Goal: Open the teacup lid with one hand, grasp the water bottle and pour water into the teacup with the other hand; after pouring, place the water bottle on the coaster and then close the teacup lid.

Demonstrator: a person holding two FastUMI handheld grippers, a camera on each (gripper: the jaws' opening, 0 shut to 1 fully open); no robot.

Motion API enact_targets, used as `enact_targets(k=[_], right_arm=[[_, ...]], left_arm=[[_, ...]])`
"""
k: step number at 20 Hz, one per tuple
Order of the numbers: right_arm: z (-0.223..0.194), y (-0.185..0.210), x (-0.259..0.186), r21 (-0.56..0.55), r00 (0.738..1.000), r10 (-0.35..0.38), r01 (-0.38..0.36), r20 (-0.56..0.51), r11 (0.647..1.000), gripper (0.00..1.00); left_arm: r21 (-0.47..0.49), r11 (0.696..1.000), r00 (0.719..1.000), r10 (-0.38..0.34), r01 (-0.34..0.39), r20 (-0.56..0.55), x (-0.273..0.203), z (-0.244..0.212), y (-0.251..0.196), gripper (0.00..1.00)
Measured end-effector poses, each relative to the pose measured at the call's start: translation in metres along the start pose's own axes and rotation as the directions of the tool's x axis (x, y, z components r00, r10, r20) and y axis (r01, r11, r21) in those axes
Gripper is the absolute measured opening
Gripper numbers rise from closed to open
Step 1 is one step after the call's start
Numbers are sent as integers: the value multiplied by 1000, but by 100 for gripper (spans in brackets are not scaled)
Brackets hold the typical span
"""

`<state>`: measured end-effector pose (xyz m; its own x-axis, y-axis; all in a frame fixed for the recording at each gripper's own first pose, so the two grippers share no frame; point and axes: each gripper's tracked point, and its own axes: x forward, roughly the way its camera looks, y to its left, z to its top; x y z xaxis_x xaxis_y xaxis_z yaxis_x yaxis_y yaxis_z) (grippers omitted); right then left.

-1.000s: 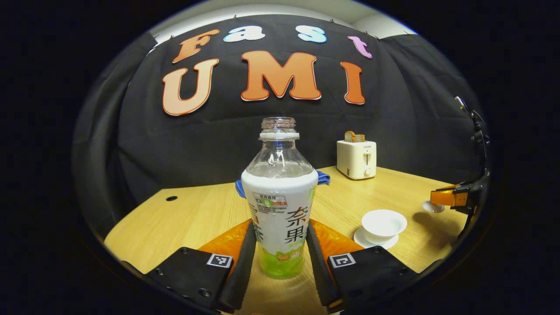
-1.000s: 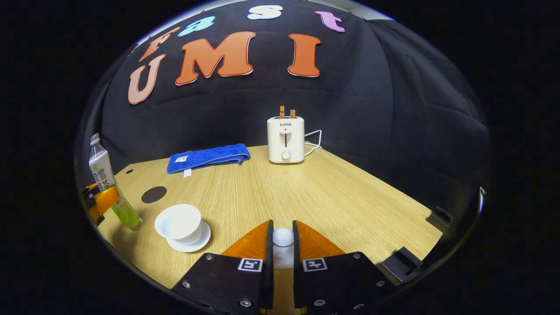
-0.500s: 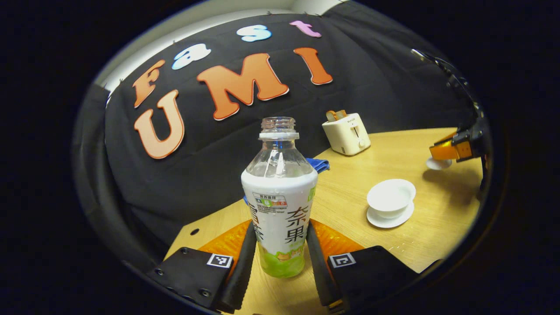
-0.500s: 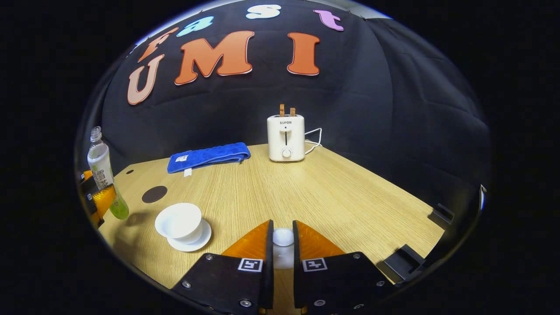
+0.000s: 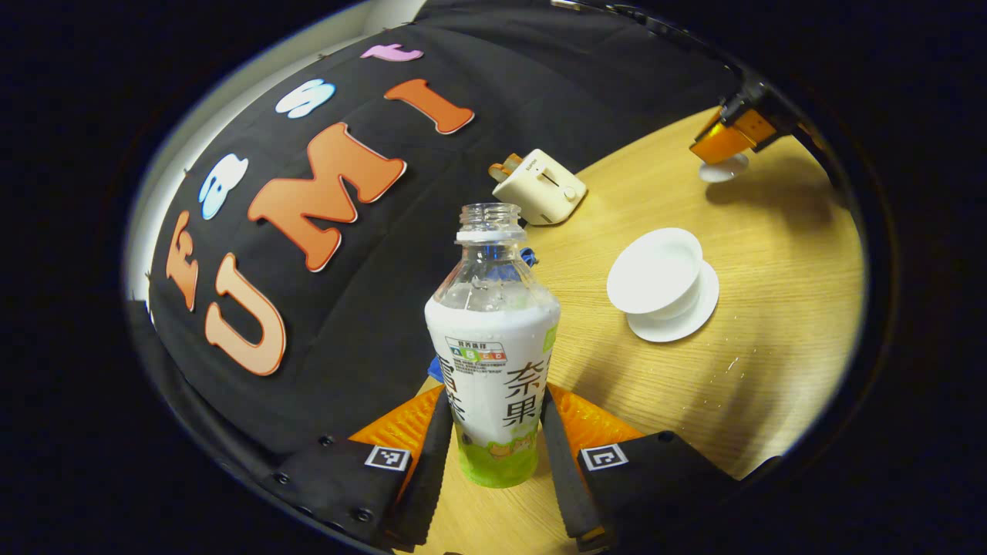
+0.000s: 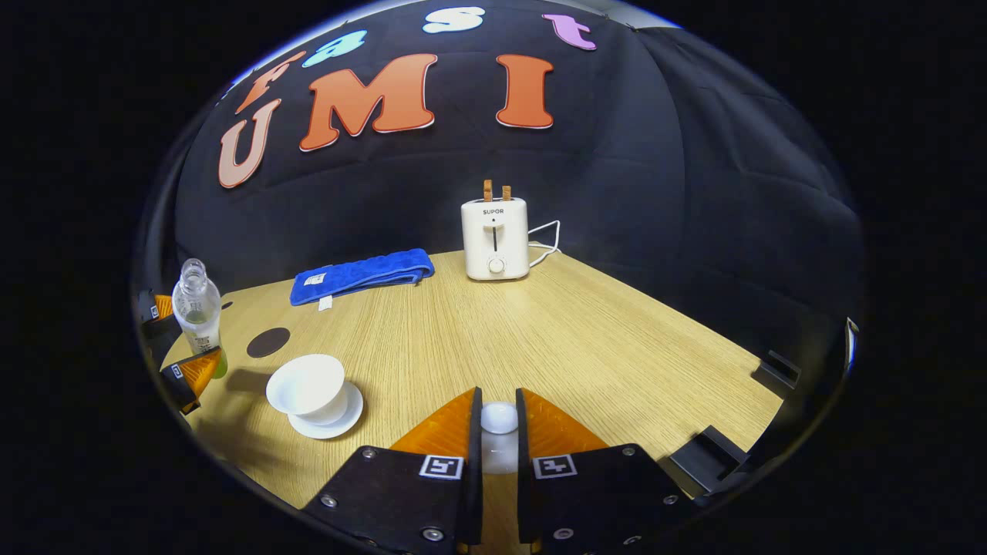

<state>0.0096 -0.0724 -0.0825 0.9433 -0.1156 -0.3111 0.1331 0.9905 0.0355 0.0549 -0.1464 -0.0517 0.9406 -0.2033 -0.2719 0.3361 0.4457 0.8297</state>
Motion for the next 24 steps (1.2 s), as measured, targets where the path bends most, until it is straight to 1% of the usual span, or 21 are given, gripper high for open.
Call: enact_targets(k=[2,4,5,8,11,12,14,16,18,20,21,22,24], right_arm=[[-1,-4,0,-1,1000,-5,5,-4,1000,18],[-2,-6,0,1,1000,-10,10,-5,1000,19],[-2,-5,-1,5,1000,-8,8,-4,1000,18],[-3,-5,-1,11,1000,-4,4,-6,1000,18],[-5,-6,-1,11,1000,-2,2,-12,1000,18],[-5,-6,-1,13,1000,-2,2,-12,1000,18],[-5,-6,-1,16,1000,-2,2,-12,1000,18],[-5,-7,-1,19,1000,-4,5,-15,1000,19],[-5,-8,-1,21,1000,-6,6,-18,1000,18],[-7,-10,-1,22,1000,-11,12,-24,1000,19],[-8,-11,-1,23,1000,-11,11,-25,1000,19],[-8,-12,-2,24,1000,-10,10,-25,1000,18],[-9,-12,-3,26,1000,-5,6,-25,1000,19]], left_arm=[[86,996,1000,-19,21,-17,5,-1,-7,64],[168,985,999,-40,44,-28,9,1,-11,63],[205,978,999,-44,50,-33,7,2,-12,65],[306,950,998,-51,58,-31,5,7,-13,66],[388,918,996,-73,86,-47,12,9,-17,66],[416,905,996,-77,92,-54,14,7,-18,64],[458,882,994,-80,107,-78,19,2,-18,66],[489,864,992,-75,117,-103,23,-4,-14,66],[534,837,991,-65,118,-117,25,-4,-9,64],[569,813,990,-68,128,-125,25,-3,-6,68],[584,801,989,-68,130,-128,23,-1,-5,66],[594,793,989,-65,133,-135,23,-2,-4,67],[623,768,987,-76,149,-143,22,0,-7,64]])
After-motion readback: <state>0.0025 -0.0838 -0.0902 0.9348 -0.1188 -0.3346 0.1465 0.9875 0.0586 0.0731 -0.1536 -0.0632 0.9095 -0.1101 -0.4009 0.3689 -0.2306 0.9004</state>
